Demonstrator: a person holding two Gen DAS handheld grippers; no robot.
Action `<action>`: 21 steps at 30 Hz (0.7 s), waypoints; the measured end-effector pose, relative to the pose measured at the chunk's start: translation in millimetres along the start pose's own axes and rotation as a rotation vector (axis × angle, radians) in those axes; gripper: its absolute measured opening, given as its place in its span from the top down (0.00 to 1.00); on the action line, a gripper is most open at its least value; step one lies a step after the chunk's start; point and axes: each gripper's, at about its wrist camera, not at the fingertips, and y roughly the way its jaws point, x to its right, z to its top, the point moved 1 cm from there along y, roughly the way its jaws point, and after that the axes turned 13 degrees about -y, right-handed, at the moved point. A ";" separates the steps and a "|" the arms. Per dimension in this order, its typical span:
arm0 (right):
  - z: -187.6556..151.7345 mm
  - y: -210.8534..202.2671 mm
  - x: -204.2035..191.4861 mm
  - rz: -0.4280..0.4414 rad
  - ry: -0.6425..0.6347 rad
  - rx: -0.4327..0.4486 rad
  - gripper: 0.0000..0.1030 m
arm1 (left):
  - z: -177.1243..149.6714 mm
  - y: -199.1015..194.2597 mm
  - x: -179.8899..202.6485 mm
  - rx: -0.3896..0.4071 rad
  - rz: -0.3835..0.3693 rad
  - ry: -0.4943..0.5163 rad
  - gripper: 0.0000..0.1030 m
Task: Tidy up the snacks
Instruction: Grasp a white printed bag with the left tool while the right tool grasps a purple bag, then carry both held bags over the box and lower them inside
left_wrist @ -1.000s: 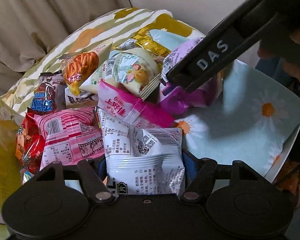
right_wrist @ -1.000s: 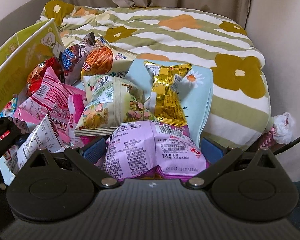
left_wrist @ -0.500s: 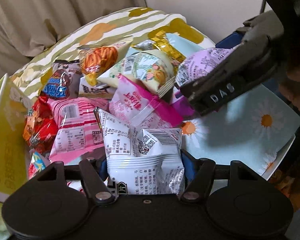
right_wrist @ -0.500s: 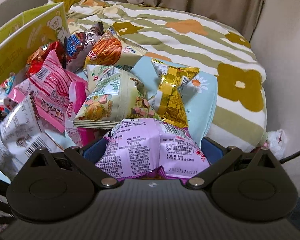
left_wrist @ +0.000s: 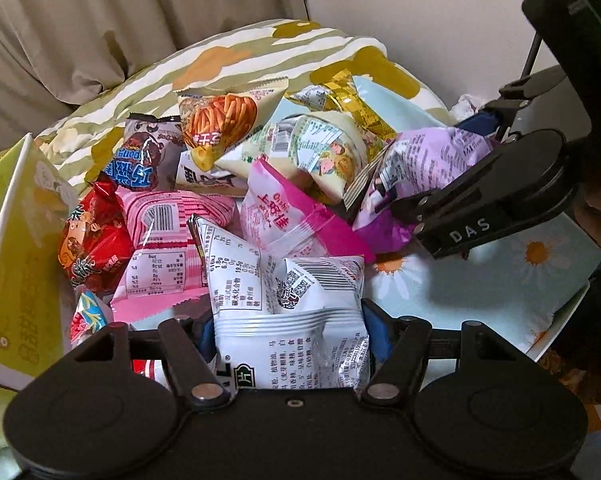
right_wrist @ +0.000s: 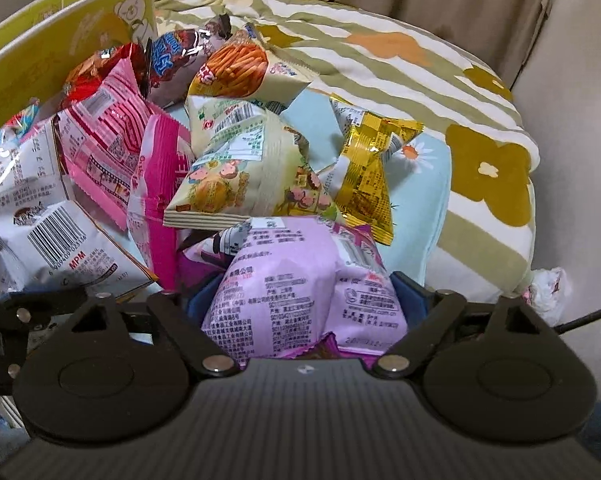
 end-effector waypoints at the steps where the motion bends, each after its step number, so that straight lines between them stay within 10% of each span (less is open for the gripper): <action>1: -0.2 -3.0 2.0 0.003 0.015 0.004 0.09 | 0.4 -3.0 0.4 0.006 -0.002 -0.001 0.30; 21: -10.2 -87.0 6.0 -0.033 0.105 0.090 0.15 | 5.7 -78.9 -14.7 0.169 0.002 -0.114 0.30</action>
